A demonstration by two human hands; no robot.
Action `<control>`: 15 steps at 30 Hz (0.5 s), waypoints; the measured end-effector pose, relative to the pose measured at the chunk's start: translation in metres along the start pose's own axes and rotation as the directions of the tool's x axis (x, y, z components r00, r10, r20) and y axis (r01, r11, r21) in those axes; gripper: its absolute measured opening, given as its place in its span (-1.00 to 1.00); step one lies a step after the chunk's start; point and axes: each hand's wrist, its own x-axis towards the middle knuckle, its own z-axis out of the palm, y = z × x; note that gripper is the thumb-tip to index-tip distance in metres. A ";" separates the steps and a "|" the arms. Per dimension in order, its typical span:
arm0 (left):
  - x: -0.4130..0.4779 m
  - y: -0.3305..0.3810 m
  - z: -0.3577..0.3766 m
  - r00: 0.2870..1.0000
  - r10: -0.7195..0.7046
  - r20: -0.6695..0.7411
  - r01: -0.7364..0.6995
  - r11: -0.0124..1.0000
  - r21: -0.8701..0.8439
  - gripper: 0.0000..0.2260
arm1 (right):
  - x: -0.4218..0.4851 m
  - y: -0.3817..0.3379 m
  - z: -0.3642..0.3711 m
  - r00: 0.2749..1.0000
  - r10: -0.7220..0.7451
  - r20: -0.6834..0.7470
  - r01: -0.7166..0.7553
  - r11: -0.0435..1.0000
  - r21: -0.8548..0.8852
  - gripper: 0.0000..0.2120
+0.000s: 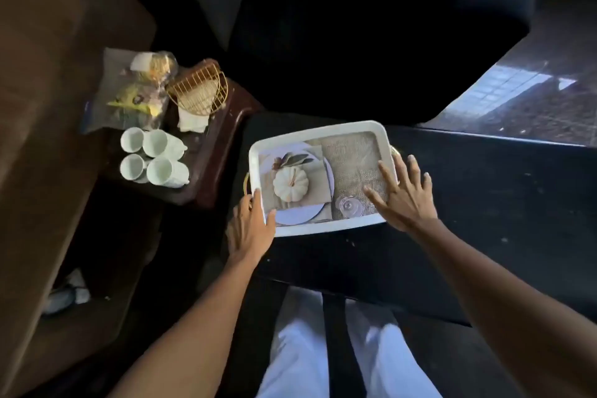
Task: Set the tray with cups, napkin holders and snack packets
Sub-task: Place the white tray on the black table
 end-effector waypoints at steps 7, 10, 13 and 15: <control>0.059 -0.012 0.018 0.938 -0.326 0.119 0.347 0.863 -0.366 -0.44 | 0.064 0.025 0.022 0.984 0.177 0.033 -0.175 0.898 0.403 -0.23; 0.079 -0.018 0.023 0.899 -0.391 0.198 0.436 0.760 -0.482 -0.45 | 0.078 0.037 0.027 0.962 0.252 0.107 -0.273 0.855 0.441 -0.26; 0.091 -0.024 0.031 0.880 -0.422 0.218 0.462 0.653 -0.601 -0.54 | 0.084 0.039 0.030 0.964 0.241 0.110 -0.264 0.841 0.472 -0.41; 0.097 -0.029 0.036 0.861 -0.462 0.213 0.474 0.577 -0.666 -0.61 | 0.088 0.036 0.032 0.965 0.254 0.067 -0.251 0.819 0.515 -0.54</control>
